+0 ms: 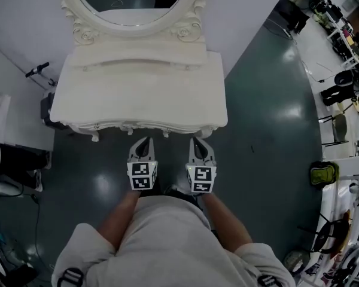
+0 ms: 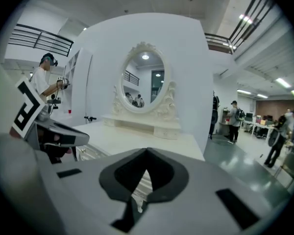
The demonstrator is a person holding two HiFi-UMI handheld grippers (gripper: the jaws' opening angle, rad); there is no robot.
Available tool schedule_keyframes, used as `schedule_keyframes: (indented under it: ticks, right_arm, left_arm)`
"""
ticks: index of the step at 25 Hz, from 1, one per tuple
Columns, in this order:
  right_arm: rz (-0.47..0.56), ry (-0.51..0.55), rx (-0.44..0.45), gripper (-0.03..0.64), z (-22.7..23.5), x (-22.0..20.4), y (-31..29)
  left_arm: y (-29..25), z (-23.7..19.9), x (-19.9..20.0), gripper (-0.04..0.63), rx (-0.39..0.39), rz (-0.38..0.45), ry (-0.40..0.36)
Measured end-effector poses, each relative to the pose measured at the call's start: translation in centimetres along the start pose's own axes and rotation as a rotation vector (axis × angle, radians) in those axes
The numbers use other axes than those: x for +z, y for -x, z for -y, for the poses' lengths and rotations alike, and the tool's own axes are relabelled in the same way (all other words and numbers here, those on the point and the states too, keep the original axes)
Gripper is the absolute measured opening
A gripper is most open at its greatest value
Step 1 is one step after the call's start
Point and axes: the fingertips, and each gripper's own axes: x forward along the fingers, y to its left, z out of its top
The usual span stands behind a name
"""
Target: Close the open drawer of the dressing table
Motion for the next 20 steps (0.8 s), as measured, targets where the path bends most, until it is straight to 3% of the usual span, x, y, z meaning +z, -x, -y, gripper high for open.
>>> schedule_keyframes:
  ticks: [7, 11, 16, 20]
  right_arm:
    - [0.187, -0.008, -0.008, 0.015, -1.3, 5.8, 6.6]
    - [0.200, 0.018, -0.026, 0.015, -1.0, 7.0, 8.9]
    - [0.219, 0.018, -0.120, 0.015, 1.7, 6.1, 13.0]
    - [0.234, 0.000, -0.163, 0.015, 3.6, 5.7, 16.3]
  left_arm:
    - [3.4, 5.0, 4.6, 0.008, -0.096, 0.164, -0.063]
    - [4.6, 8.0, 6.4, 0.008, -0.149, 0.210, -0.064]
    - [5.4, 14.7, 7.2, 0.008, -0.280, 0.236, -0.140]
    - [6.6, 18.8, 7.3, 0.008, -0.335, 0.254, -0.166]
